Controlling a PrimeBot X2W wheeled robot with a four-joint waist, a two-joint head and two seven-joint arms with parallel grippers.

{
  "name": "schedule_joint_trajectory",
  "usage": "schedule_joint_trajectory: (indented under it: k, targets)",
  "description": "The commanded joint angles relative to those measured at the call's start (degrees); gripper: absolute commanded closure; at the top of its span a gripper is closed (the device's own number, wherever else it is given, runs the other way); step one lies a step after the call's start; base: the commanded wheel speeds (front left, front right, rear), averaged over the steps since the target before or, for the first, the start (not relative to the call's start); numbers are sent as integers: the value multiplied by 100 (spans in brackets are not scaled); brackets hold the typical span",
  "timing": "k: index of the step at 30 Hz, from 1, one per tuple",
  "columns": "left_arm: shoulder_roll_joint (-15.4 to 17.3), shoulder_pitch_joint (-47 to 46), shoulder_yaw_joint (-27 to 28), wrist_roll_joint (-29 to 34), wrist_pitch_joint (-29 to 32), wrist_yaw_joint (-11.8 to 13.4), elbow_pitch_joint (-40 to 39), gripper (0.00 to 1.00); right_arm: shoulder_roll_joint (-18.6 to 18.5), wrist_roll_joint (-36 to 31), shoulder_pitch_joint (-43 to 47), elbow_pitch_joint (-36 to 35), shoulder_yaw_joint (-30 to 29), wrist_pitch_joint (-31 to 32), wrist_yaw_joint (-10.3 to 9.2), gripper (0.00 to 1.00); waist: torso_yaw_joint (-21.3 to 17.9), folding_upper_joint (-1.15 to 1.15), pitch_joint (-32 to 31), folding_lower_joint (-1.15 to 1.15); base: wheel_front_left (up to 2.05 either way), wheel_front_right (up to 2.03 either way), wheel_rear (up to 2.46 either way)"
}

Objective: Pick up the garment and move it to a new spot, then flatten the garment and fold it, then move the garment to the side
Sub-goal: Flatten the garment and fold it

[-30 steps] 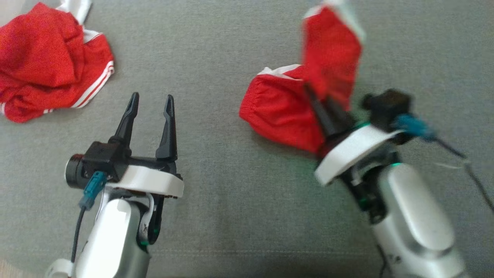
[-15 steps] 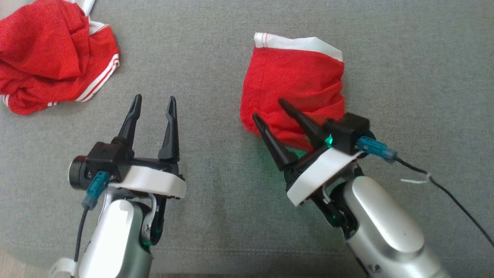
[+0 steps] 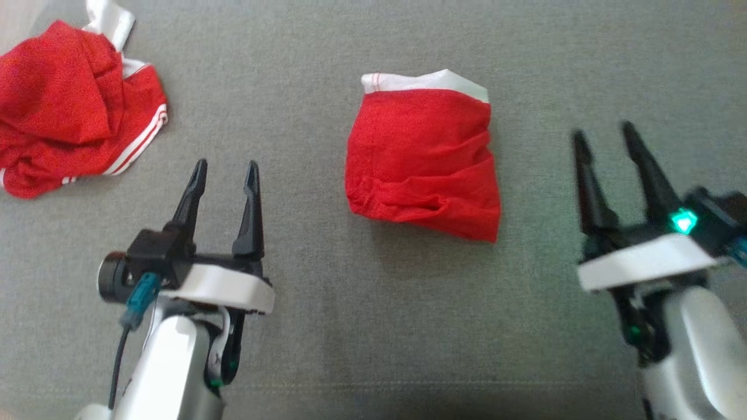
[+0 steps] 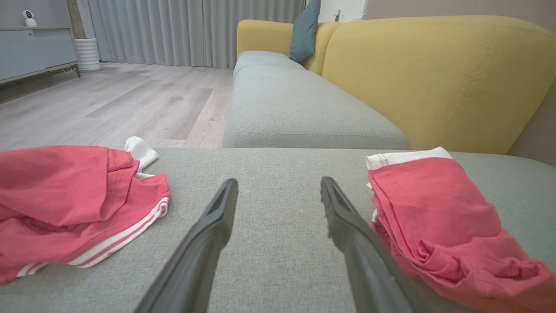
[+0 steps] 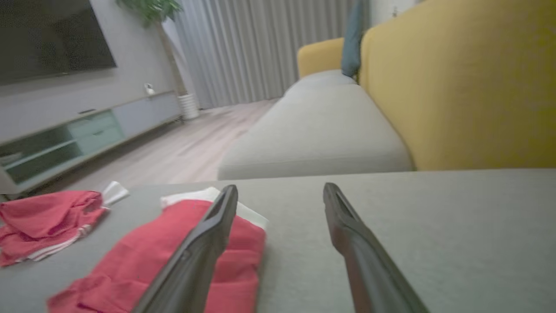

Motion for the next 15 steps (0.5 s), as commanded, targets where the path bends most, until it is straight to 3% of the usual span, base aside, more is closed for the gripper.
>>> schedule_joint_trajectory:
  k: [1,6,15]
  targets:
    - [150,-12,251,47,-69,39,-213,0,4,-99,159,-319,-126,56,21,0,-69,0,-95,0,0,0,0]
    - [237,141,268,47,-62,62,-235,0,72,-232,657,-583,-632,249,21,0,-165,0,-294,0,0,0,0]
    - [320,441,251,21,26,119,-292,0,238,-334,1276,-837,-748,503,21,0,-232,0,-682,0,0,0,0]
